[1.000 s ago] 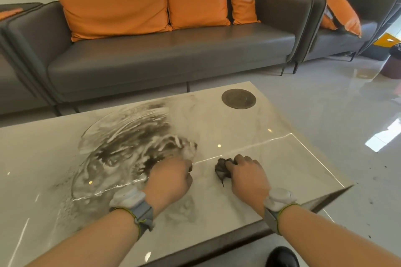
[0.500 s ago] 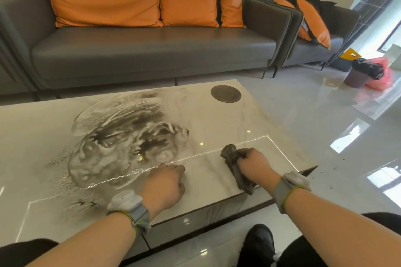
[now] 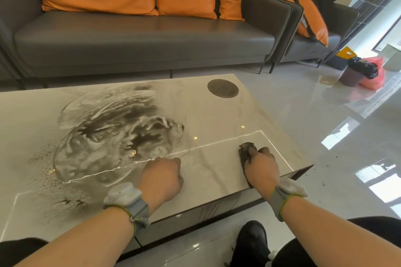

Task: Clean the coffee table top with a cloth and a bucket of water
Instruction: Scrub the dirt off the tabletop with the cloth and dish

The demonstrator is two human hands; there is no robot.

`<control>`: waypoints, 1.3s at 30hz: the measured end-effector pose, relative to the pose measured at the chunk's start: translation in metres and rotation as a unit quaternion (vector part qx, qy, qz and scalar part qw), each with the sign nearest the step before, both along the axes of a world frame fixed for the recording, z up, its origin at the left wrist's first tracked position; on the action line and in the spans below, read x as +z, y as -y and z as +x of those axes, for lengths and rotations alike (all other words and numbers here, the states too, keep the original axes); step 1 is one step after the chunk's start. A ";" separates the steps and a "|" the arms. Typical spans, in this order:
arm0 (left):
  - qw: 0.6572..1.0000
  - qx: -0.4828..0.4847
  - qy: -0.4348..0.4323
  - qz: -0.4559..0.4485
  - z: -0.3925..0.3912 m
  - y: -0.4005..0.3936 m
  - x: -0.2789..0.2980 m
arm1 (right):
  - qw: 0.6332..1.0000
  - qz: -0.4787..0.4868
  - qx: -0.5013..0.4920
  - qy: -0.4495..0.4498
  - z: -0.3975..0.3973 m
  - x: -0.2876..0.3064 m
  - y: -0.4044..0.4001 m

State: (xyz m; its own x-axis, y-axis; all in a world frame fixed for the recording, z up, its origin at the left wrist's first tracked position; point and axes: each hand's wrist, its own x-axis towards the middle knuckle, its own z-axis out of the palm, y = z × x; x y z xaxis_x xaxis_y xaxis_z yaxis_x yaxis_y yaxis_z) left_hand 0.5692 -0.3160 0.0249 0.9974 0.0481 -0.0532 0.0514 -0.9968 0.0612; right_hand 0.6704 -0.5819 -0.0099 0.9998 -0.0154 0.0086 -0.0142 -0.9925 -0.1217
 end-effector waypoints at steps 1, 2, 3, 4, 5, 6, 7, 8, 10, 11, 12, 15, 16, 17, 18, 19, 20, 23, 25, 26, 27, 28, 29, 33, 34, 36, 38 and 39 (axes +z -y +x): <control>1.000 0.005 -0.003 0.006 0.001 0.002 0.002 | 1.000 -0.006 0.001 0.002 0.005 -0.002 -0.001; 1.000 0.010 -0.003 0.011 0.002 0.004 0.003 | 1.000 -0.012 0.007 0.005 0.013 -0.003 -0.003; 1.000 0.013 0.000 0.015 0.003 0.006 0.003 | 1.000 -0.016 0.014 0.010 0.022 -0.004 -0.004; 1.000 0.015 0.005 0.021 0.003 0.008 0.002 | 1.000 -0.018 0.019 0.014 0.033 -0.005 -0.006; 0.999 0.015 0.019 0.023 0.002 0.009 0.001 | 0.999 -0.017 0.022 0.020 0.045 -0.006 -0.008; 0.999 0.013 0.039 0.019 0.002 0.011 -0.001 | 0.999 -0.017 0.023 0.028 0.059 -0.007 -0.010; 0.999 0.008 0.046 0.014 0.002 0.011 -0.001 | 0.999 -0.018 0.028 0.035 0.073 -0.007 -0.012; 0.999 0.002 0.048 0.014 0.002 0.011 -0.003 | 0.999 -0.016 0.036 0.034 0.088 -0.006 -0.014; 0.998 -0.011 0.060 0.025 0.003 0.010 -0.006 | 0.999 -0.010 0.044 0.026 0.116 -0.006 -0.017; 0.996 -0.015 0.078 0.029 0.003 0.011 -0.006 | 0.999 -0.008 0.030 0.030 0.127 -0.002 -0.017; 0.996 -0.019 0.084 0.031 0.003 0.010 -0.009 | 0.999 -0.002 0.013 0.032 0.136 -0.003 -0.019; 0.997 -0.031 0.063 0.027 0.002 0.003 -0.018 | 0.999 0.007 -0.011 0.030 0.155 -0.008 -0.026; 0.997 -0.036 0.067 0.020 0.001 0.000 -0.023 | 1.000 0.004 -0.014 0.026 0.156 -0.008 -0.030; 0.997 -0.038 0.073 0.010 0.000 -0.004 -0.028 | 1.000 0.000 -0.012 0.019 0.156 -0.008 -0.036; 0.996 -0.040 0.086 0.003 -0.002 -0.007 -0.032 | 1.000 -0.003 -0.005 0.013 0.154 -0.007 -0.042; 0.995 -0.040 0.094 -0.002 -0.002 -0.008 -0.035 | 1.000 0.001 0.010 0.010 0.152 -0.006 -0.049; 0.994 -0.041 0.100 -0.006 -0.003 -0.010 -0.036 | 0.999 0.009 0.034 0.013 0.146 -0.006 -0.059; 0.995 -0.042 0.090 -0.003 -0.004 -0.010 -0.032 | 0.988 0.052 0.139 0.036 0.117 -0.010 -0.088; 0.997 -0.036 0.074 0.015 -0.005 -0.007 -0.028 | 0.976 0.070 0.203 0.046 0.089 -0.013 -0.098; 0.997 -0.032 0.070 0.027 -0.002 -0.007 -0.027 | 0.969 0.075 0.229 0.051 0.080 -0.016 -0.101; 0.997 -0.029 0.068 0.036 -0.002 -0.006 -0.023 | 0.963 0.078 0.252 0.055 0.069 -0.016 -0.102; 0.997 -0.026 0.065 0.036 -0.003 -0.004 -0.019 | 0.958 0.076 0.271 0.057 0.057 -0.016 -0.100; 0.997 -0.021 0.062 0.030 -0.001 -0.005 -0.016 | 0.953 0.073 0.288 0.060 0.050 -0.016 -0.100; 0.998 0.000 0.053 0.019 -0.001 -0.006 -0.011 | 0.943 0.064 0.318 0.073 0.007 -0.014 -0.085; 0.998 -0.001 0.052 0.017 -0.002 -0.006 -0.012 | 0.944 0.063 0.316 0.076 -0.005 -0.015 -0.082; 0.999 -0.005 0.053 0.011 -0.002 -0.006 -0.014 | 0.947 0.054 0.304 0.087 -0.026 -0.017 -0.078; 0.999 -0.004 0.048 0.004 -0.004 -0.006 -0.015 | 0.952 0.047 0.290 0.085 -0.045 -0.017 -0.077; 0.999 -0.005 0.049 0.006 -0.006 -0.005 -0.014 | 0.953 0.046 0.288 0.080 -0.054 -0.017 -0.078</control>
State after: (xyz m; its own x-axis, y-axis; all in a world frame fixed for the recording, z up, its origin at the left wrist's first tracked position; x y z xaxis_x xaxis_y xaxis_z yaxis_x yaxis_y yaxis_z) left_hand 0.5636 -0.3109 0.0105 0.9983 0.0389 0.0443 0.0365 -0.9979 0.0526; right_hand 0.6161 -0.5039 -0.0264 0.8285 0.5277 0.1877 0.5561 -0.8149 -0.1635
